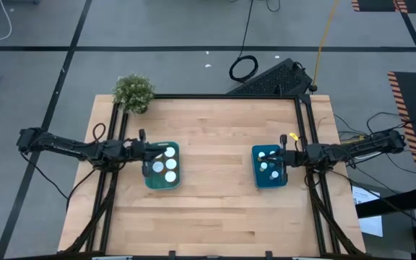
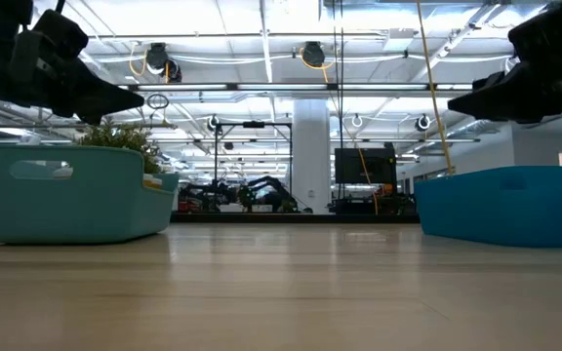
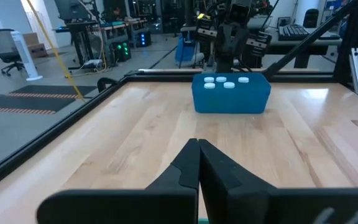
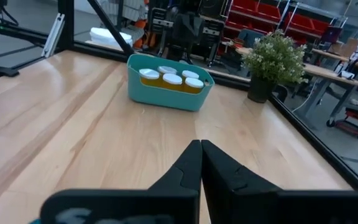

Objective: Pick and place medicine bottles into bin by pill shape (circle, oval)
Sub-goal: Return to Home Position

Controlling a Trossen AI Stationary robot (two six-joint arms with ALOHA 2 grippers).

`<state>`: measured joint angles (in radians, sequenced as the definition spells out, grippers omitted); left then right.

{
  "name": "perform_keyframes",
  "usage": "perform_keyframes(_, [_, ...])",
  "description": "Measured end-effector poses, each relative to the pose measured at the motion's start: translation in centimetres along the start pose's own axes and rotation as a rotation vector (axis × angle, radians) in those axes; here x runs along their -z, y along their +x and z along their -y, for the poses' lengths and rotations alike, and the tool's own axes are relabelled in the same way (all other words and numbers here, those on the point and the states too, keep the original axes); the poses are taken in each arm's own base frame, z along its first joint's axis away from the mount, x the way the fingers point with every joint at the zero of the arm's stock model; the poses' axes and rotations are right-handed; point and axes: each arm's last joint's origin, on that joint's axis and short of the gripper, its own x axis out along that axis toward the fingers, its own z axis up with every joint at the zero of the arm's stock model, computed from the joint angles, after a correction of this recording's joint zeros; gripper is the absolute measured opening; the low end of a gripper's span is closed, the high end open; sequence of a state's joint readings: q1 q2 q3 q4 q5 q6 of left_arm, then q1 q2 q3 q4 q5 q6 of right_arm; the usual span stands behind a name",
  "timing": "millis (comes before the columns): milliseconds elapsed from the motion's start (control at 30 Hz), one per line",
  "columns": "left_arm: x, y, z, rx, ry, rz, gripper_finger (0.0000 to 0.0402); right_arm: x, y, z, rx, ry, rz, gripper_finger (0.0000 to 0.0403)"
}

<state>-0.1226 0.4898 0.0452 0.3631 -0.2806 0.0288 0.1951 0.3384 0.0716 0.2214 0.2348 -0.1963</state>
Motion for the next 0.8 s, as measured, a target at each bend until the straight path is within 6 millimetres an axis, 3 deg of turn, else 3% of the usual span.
perform_keyframes(800, [0.1,0.0,0.2,0.054,0.011,-0.013,0.0003,-0.7,-1.7,0.5,0.024,-0.022,0.125,0.0])
